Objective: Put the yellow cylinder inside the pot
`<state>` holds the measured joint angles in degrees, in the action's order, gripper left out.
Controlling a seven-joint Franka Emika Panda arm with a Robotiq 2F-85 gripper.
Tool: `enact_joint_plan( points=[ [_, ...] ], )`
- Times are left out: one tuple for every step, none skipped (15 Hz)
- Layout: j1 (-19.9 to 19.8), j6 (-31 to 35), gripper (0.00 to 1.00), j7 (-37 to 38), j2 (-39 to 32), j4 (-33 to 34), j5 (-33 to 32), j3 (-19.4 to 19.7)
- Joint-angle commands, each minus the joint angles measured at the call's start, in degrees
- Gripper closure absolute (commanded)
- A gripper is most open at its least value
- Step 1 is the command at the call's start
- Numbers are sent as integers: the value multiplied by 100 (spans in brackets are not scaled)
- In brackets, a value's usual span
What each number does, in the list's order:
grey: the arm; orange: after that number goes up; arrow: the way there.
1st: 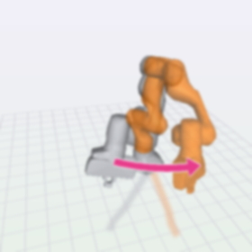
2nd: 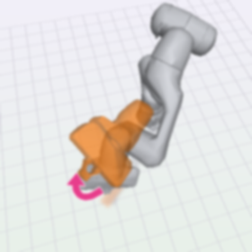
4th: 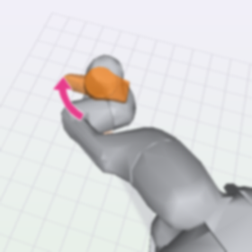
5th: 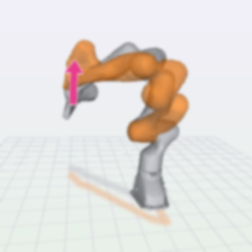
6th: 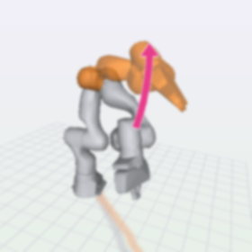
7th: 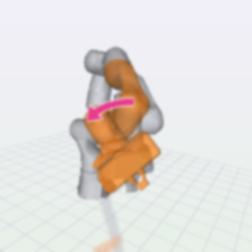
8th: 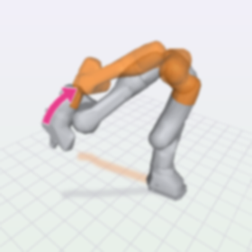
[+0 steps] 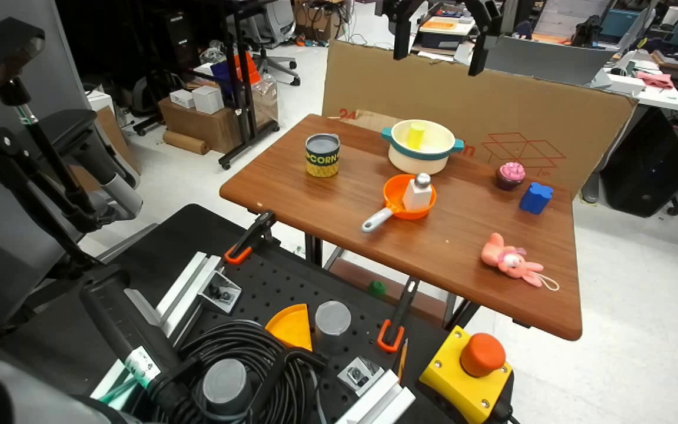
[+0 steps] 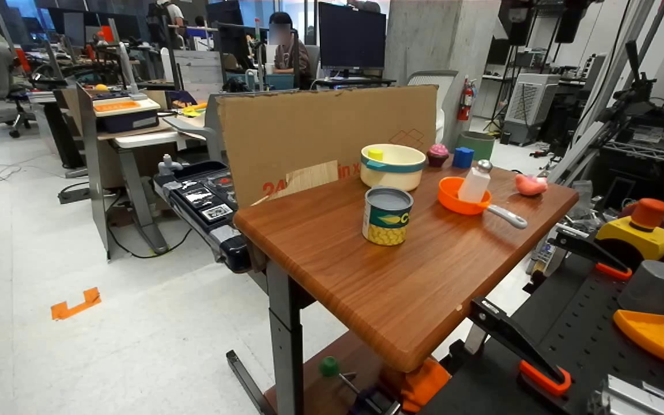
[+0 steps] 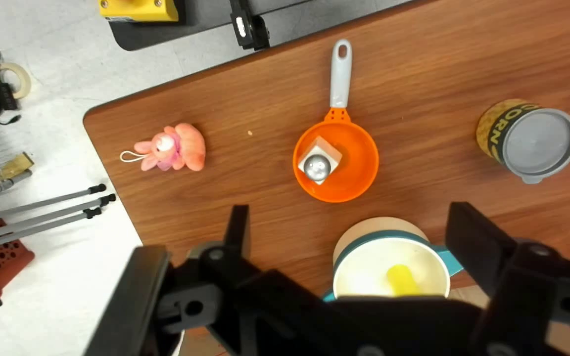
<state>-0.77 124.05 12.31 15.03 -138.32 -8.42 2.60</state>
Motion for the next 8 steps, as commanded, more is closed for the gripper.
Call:
enact_joint_plan(
  points=[
    [-116,-166,0,-197,1235,-808,-180,-170],
    [-115,-205,0,-278,1482,-945,-168,-188],
    [-123,-228,0,-329,1693,-1062,-162,-206],
    [-133,-262,0,-361,1895,-1160,-141,-223],
    [-136,-285,0,-413,2071,-1249,-122,-228],
    [-141,-301,0,-449,2230,-1326,-107,-239],
    [-156,-304,0,-448,2344,-1381,-95,-256],
    [-160,-316,0,-464,2467,-1437,-82,-263]
  ],
)
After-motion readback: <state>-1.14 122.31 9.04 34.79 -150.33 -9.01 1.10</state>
